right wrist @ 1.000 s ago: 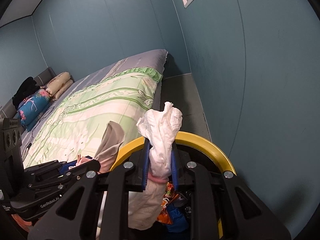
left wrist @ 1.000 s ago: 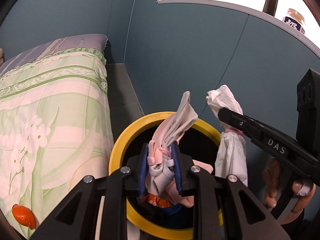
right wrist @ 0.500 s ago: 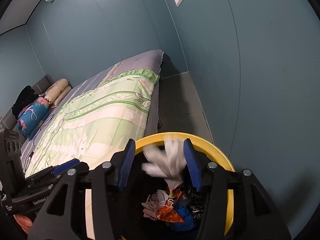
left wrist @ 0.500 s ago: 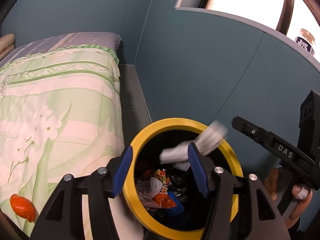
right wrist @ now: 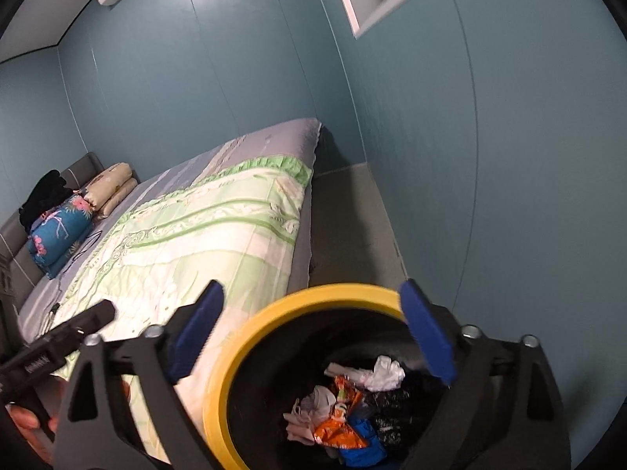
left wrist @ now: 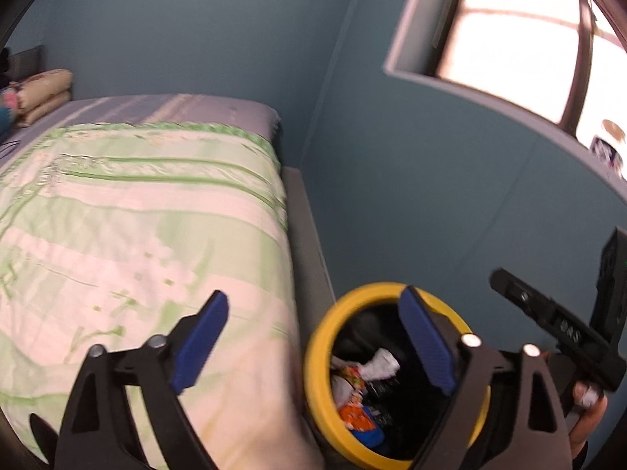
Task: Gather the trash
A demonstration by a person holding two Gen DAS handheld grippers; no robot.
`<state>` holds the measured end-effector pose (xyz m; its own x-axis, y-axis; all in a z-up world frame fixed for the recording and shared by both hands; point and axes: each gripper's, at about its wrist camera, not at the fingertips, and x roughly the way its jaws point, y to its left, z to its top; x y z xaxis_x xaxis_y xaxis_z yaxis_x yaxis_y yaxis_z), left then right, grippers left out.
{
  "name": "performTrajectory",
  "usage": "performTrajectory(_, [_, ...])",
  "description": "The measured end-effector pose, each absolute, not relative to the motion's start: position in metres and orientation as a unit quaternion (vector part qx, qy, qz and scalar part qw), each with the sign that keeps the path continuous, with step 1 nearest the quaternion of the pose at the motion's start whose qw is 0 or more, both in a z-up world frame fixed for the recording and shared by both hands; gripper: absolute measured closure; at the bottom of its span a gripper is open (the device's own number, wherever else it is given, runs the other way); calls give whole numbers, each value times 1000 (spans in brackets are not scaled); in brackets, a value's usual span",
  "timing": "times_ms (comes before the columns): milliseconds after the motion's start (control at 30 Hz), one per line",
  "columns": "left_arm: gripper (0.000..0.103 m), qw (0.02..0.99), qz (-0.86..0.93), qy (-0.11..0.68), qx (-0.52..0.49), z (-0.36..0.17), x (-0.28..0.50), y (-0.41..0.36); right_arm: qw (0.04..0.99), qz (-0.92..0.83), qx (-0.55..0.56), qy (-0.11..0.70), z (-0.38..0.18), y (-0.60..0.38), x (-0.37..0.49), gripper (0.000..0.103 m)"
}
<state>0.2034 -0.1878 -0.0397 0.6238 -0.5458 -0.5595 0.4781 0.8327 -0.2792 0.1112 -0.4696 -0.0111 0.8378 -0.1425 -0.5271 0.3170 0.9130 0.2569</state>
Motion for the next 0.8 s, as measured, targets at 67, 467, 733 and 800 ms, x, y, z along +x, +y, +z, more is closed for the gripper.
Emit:
performTrajectory(67, [14,909,-267,314,-59,-32,208,-172,948,-127,151,251,-4,-455,118,8])
performTrajectory(467, [8,965,-123,221,-74,5,197,-57,964,-104,93,228,20,-347,172,8])
performTrajectory(733, [8,983,-25,167,-75,25,174,2,975,-95,63,192,39,-265,190,8])
performTrajectory(800, [8,983,-15,163,-83,28,170,15,977,-100,60,178,44,-252,189,8])
